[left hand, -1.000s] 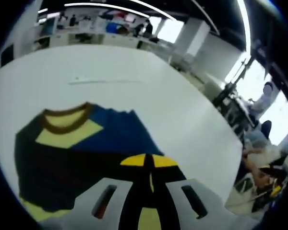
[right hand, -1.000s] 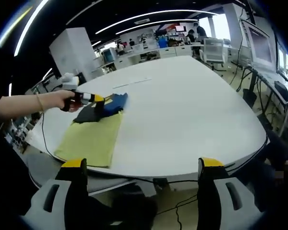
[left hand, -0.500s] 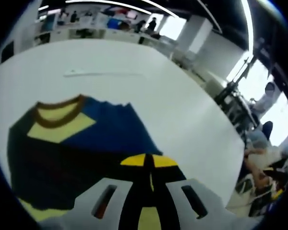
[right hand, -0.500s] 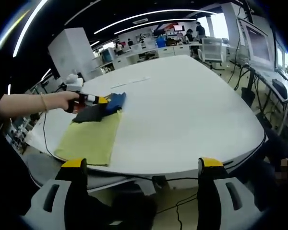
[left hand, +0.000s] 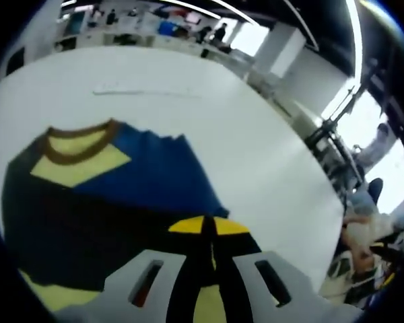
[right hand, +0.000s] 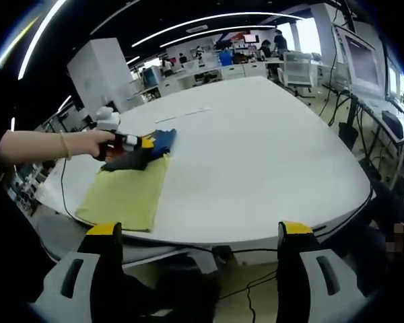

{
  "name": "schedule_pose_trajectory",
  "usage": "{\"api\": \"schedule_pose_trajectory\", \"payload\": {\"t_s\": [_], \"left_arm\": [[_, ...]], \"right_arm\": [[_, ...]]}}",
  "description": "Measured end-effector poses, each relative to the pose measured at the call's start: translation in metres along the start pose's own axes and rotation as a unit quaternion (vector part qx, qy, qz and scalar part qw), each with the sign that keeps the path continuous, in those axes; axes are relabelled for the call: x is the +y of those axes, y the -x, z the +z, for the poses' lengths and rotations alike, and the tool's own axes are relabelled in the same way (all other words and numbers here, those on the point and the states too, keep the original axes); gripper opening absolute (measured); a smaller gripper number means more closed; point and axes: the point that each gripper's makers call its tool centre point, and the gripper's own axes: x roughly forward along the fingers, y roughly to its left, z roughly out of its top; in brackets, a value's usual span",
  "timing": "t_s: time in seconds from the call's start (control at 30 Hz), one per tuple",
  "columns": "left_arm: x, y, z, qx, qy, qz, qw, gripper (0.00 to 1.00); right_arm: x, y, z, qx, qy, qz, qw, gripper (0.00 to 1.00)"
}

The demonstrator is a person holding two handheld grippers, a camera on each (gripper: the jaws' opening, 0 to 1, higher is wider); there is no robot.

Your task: Fold the garment on the visible template until the final outline fits inside the template.

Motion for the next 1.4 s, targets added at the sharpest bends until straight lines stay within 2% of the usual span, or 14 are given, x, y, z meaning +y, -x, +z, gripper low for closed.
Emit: {"api": "schedule_pose_trajectory", "payload": {"t_s": [0.53,0.9,1.13,1.4], "left_arm": [[-0.001,-0.013,-0.006,0.007,0.009,0.001,0.9999,0.01],[-0.01,-0.016,-0.011,0.019,0.005,-0.016,0.9997,0.01],[-0.009,-0.01,-0.007,0.013,-0.001,-0.026,0.9996,0.09],[0.002,0.014,-0.005,-0.002,-0.015,-0.042,0.999,0.21]], "right_arm": [[-0.006,0.001,-0.002,0.001,-0.004,-0.002,1.0,0.96],[-0.008,-0.001,0.0,0.001,-0.002,-0.001,1.0,0.96],[-0.004,-0.005,0.004,0.001,0.002,0.004,1.0,0.96],[0.011,-0.018,0.013,0.0,0.015,0.023,0.9996,0.96]]}}
